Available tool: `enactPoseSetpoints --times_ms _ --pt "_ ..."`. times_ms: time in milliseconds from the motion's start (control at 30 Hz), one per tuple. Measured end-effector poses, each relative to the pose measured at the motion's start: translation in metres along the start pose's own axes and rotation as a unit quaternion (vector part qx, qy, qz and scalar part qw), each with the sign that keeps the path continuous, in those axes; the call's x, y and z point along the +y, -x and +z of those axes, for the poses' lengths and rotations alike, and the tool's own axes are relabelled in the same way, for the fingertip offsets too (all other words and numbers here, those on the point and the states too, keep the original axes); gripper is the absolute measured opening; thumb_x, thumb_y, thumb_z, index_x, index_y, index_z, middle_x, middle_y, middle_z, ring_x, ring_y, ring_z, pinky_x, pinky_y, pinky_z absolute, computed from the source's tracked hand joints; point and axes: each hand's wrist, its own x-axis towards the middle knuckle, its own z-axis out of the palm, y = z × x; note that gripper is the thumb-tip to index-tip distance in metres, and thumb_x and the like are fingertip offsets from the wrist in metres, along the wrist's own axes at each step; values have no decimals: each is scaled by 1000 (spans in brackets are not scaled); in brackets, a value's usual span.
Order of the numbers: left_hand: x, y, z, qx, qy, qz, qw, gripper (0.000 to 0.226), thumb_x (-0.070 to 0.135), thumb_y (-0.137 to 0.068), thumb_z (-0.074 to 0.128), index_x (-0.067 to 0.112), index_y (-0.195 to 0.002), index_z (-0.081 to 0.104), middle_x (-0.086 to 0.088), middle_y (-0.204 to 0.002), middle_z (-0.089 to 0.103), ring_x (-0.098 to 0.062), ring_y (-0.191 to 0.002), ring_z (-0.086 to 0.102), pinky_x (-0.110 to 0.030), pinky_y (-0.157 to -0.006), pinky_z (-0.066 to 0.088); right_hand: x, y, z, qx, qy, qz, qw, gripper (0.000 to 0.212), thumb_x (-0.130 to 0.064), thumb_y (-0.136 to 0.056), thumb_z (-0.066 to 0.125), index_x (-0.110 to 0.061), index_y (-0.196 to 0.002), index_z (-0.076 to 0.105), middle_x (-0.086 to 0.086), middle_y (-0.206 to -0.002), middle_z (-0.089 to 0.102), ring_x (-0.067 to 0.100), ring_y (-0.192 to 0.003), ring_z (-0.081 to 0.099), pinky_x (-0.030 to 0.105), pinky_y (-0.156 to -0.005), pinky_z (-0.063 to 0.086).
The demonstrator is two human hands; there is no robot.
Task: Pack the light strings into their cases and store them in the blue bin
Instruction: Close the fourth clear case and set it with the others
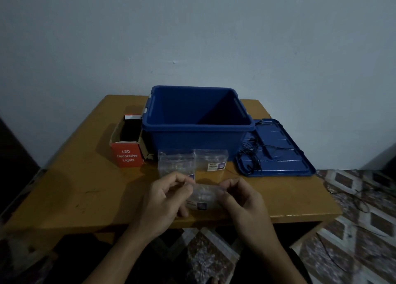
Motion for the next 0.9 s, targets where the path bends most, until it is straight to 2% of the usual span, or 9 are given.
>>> enactPoseSetpoints --times_ms 133,267,333,400,467,600,700,800,900 --pt "-1 2 0 24 -13 2 1000 18 43 -83 67 26 -88 68 -5 -73 67 -22 -52 64 -25 -46 46 2 3 -8 32 46 -18 998 7 -28 -93 68 -29 -100 71 -5 -97 72 12 -88 68 43 -78 59" --pt "-9 4 10 83 -159 82 980 29 51 -88 60 24 -79 59 2 -70 59 -18 -60 59 -30 -51 48 5 4 -14 61 90 -15 994 16 -39 -92 65 -36 -107 69 -7 -104 69 9 -92 68 43 -79 60" --pt "-9 4 19 90 -192 99 972 31 47 -94 57 27 -71 53 7 -62 51 -14 -56 52 -25 -49 40 5 2 -17 78 97 -10 992 16 -39 -92 64 -39 -108 68 -7 -105 68 10 -92 67 44 -78 60" --pt "-5 1 28 92 -203 86 971 41 48 -97 53 25 -64 52 8 -54 47 -11 -48 47 -23 -44 34 4 -1 -20 96 114 -4 989 17 -38 -93 63 -39 -110 67 -9 -105 64 9 -92 66 43 -79 60" --pt "-2 -5 36 98 -228 59 967 52 55 -96 47 19 -60 57 4 -51 53 -14 -45 51 -34 -40 40 2 -5 -21 118 145 -3 982 22 -41 -92 62 -36 -113 67 -8 -103 62 8 -91 63 43 -80 59" --pt "8 -16 48 112 -191 -23 975 49 48 -98 49 14 -67 67 -5 -65 70 -20 -58 67 -50 -56 55 -3 -19 -20 135 190 5 972 28 -41 -95 60 -30 -120 65 -11 -104 62 6 -94 60 41 -82 57" --pt "14 -20 51 109 -177 -63 976 40 35 -102 49 18 -71 67 -1 -72 72 -16 -52 65 -46 -55 56 -6 -31 -17 137 204 12 969 30 -38 -97 60 -26 -124 63 -14 -104 59 7 -99 59 37 -85 56" --pt "15 -19 46 87 -180 -81 976 36 30 -102 49 13 -77 68 -9 -79 72 -25 -50 62 -46 -53 53 -9 -38 -13 146 227 0 963 29 -38 -99 58 -24 -123 63 -10 -105 59 6 -96 55 18 -69 45" --pt "20 -16 42 58 -169 -87 980 24 24 -101 53 16 -86 70 -7 -65 68 -17 -47 63 -32 -49 54 -9 -43 -9 144 231 3 962 32 -39 -100 57 -24 -127 61 -9 -108 58 6 -96 53 20 -71 42"
